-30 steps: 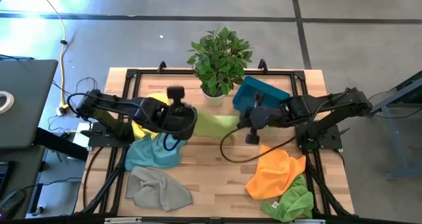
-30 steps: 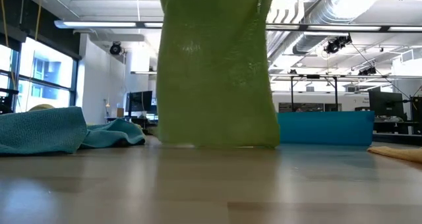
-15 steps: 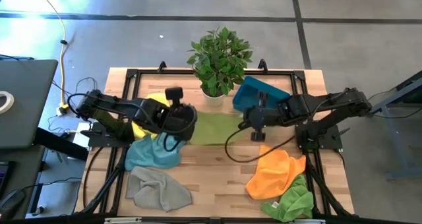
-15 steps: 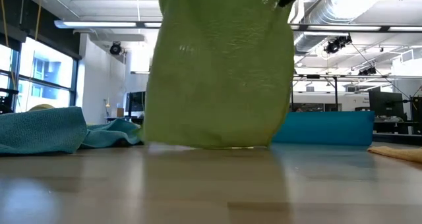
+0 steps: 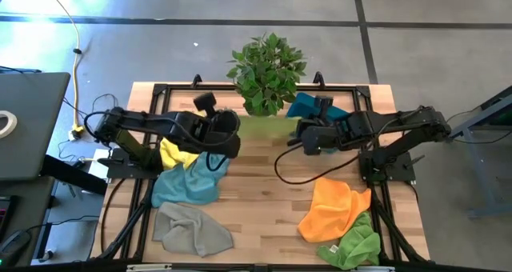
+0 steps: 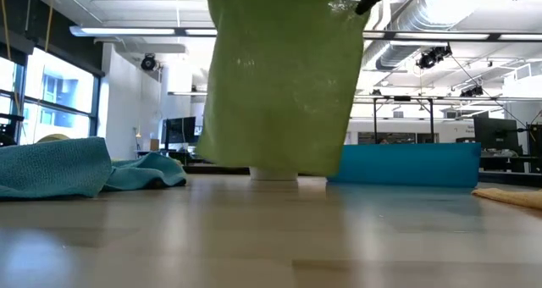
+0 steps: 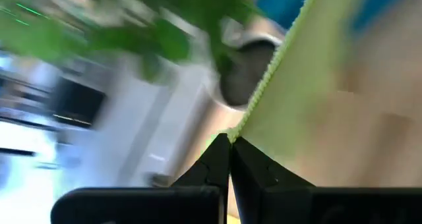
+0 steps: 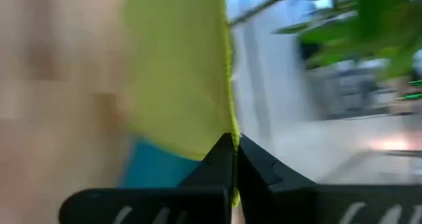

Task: Fold microfiber towels
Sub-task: Fold the light green towel

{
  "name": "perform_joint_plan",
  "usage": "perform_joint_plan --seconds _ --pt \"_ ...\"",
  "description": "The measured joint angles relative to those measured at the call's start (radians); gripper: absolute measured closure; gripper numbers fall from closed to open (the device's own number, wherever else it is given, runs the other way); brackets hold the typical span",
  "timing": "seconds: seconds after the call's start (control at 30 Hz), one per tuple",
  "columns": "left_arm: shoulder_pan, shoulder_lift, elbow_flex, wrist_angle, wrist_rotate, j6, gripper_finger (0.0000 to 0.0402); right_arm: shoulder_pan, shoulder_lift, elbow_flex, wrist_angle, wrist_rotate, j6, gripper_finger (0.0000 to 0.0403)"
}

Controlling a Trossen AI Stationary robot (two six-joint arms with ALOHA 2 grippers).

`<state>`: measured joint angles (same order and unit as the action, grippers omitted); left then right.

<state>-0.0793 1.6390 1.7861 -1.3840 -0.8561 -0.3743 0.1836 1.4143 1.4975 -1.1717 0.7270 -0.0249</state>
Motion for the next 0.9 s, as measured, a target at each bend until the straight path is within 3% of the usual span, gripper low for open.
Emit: perform_joint_plan --seconds 0.13,0.37,0.57,0.77,0.9 --pt "-0.013 0.039 -0.093 0.013 0.201 -0.113 0.0401 0.026 0.032 -0.07 -0.01 -0.179 0.138 0.0403" --pt "-0.112 0.189 -0.274 0.192 0.272 -0.156 0.0401 0.121 0.128 -0.256 0.114 -0.306 0.28 0.0403" --pt "-0.197 0.302 -0.279 0.306 0.405 -0.13 0.0401 0.201 0.22 -0.304 0.259 -0.497 0.317 0.0403" --pt "-0.243 0.307 -0.278 0.411 0.628 -0.122 0.0401 0.244 0.264 -0.295 0.297 -0.653 0.323 0.0403" --pt "-0.259 0.291 -0.276 0.428 0.708 -0.128 0.0401 0.249 0.267 -0.295 0.338 -0.792 0.313 0.0403"
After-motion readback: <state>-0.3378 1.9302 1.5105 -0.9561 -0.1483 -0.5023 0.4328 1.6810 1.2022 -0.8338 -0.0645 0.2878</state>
